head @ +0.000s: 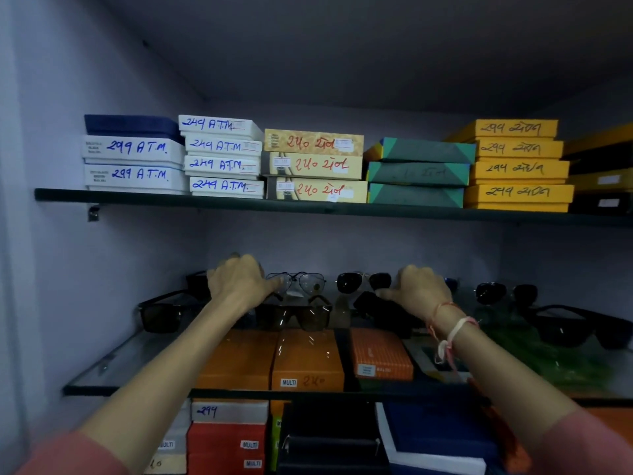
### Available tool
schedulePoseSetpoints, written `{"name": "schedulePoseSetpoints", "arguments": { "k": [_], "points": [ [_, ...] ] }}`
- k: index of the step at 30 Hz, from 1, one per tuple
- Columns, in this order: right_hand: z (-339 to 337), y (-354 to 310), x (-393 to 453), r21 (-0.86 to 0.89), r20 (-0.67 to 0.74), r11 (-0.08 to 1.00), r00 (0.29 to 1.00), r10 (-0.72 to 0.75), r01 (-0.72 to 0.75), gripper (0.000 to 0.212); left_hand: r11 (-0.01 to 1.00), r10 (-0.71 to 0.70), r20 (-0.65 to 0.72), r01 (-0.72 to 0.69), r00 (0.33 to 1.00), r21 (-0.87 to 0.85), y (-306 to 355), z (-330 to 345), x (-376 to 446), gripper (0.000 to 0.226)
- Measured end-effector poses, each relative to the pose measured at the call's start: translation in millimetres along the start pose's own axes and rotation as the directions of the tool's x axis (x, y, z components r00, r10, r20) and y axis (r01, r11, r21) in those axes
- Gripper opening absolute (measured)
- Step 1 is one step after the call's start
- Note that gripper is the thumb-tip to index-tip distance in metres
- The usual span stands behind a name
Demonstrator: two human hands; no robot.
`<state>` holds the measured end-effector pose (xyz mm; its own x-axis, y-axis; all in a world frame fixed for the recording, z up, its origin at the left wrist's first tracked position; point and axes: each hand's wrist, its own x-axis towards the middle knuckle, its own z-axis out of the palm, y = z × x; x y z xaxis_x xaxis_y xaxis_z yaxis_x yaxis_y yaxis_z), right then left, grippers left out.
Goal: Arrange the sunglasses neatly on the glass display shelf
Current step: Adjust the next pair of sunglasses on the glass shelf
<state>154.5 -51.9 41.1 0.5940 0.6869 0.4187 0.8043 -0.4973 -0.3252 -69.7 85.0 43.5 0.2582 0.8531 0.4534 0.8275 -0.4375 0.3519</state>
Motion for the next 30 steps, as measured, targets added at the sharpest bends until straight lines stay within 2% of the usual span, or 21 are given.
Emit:
{"name": "schedulePoseSetpoints", "arguments": {
  "k": [3,5,9,14,17,18,21,25,30],
  "points": [
    [-1,19,-1,-0.098,0.168,0.995,0.985,0.029,-0.012,0.052,0.990,0.089,-0.004,-0.089,0.996,-0.112,22,2,-7,0.042],
    [3,26,-1,-0.077,0.257,0.997,0.966,0.028,-0.008,0.044,0.971,0.143,0.038,-0.133,0.989,-0.198,40,6,-14,0.035],
    [-6,49,1,0.026,0.258,0.999,0.965,0.037,-0.045,0.054,0.943,0.215,0.068,-0.189,0.974,-0.275,68,12,-20,0.027],
    [-26,78,1,0.074,0.318,0.997,0.948,-0.010,-0.014,0.044,0.917,0.271,0.080,-0.232,0.959,-0.323,93,17,-24,0.019],
    [-32,86,3,0.226,0.214,0.974,0.975,-0.055,0.005,0.014,0.901,0.298,0.080,-0.253,0.951,-0.351,108,21,-27,0.020],
    [-35,86,3,0.259,0.172,0.965,0.982,-0.081,0.034,0.012,0.902,0.306,0.078,-0.263,0.949,-0.344,113,20,-28,0.023],
    [-44,81,-1,0.304,0.069,0.942,0.983,-0.173,0.144,0.023,0.906,0.314,0.132,-0.255,0.940,-0.338,125,18,-29,0.037],
    [-50,76,-6,0.390,-0.041,0.890,0.970,-0.238,0.235,0.022,0.919,0.270,0.286,-0.158,0.919,-0.360,130,17,-29,0.048],
    [-54,73,-14,0.495,-0.040,0.837,0.969,-0.245,0.233,0.027,0.898,0.266,0.302,-0.122,0.915,-0.423,119,11,-29,0.028]
  ]
}}
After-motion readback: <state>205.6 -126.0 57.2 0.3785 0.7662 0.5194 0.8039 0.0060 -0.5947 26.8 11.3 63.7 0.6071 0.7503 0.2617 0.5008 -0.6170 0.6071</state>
